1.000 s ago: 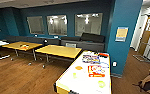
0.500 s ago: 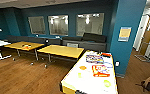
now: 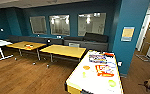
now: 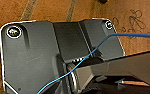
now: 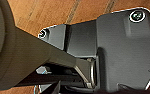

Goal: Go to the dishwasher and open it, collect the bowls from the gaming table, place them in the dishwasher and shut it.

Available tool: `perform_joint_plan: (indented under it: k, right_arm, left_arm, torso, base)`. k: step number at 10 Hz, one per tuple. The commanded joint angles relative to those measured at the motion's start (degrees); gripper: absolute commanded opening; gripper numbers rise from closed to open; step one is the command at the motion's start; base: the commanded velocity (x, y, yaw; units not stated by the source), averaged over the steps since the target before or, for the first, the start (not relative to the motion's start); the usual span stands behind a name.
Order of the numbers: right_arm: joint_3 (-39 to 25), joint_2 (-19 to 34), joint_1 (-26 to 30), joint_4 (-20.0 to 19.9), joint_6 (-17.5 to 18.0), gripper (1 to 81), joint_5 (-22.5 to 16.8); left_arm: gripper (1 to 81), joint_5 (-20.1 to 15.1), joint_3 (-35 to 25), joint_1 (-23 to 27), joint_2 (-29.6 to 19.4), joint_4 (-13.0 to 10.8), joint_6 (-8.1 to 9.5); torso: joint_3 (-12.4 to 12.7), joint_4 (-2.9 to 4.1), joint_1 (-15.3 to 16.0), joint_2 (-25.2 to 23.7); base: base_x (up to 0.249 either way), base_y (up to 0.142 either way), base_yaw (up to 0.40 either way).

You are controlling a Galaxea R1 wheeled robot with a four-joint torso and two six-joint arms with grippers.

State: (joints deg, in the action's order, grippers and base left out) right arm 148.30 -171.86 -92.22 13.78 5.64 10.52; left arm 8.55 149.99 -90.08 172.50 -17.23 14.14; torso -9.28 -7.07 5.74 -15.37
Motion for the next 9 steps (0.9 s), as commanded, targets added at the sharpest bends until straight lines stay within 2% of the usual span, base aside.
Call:
perform_joint_plan:
  k: [1, 4, 9]
  right_arm:
    - [-0.2, 0.0, 2.4, 0.6, -0.1, 81.1, -2.3]
    - [-0.2, 0.0, 2.3, 0.6, -0.1, 81.1, -2.3]
    - [-0.2, -0.1, 2.3, 0.6, -0.1, 81.1, -2.3]
  left_arm:
    - [81.1, -2.4, -0.5, 2.5, 0.1, -0.4, -0.08]
    - [81.1, -2.4, -0.5, 2.4, 0.1, -0.4, -0.08]
    - [81.1, -2.7, -0.4, 2.5, 0.1, -0.4, -0.08]
  torso:
    - [0.0, 0.0, 0.0, 0.0]
    - [0.0, 0.0, 0.0, 0.0]
    - [0.0, 0.0, 0.0, 0.0]
  base:
    - [0.0, 0.157, 0.0]
    - [0.0, 0.13, 0.0]
    - [0.0, 0.0, 0.0]
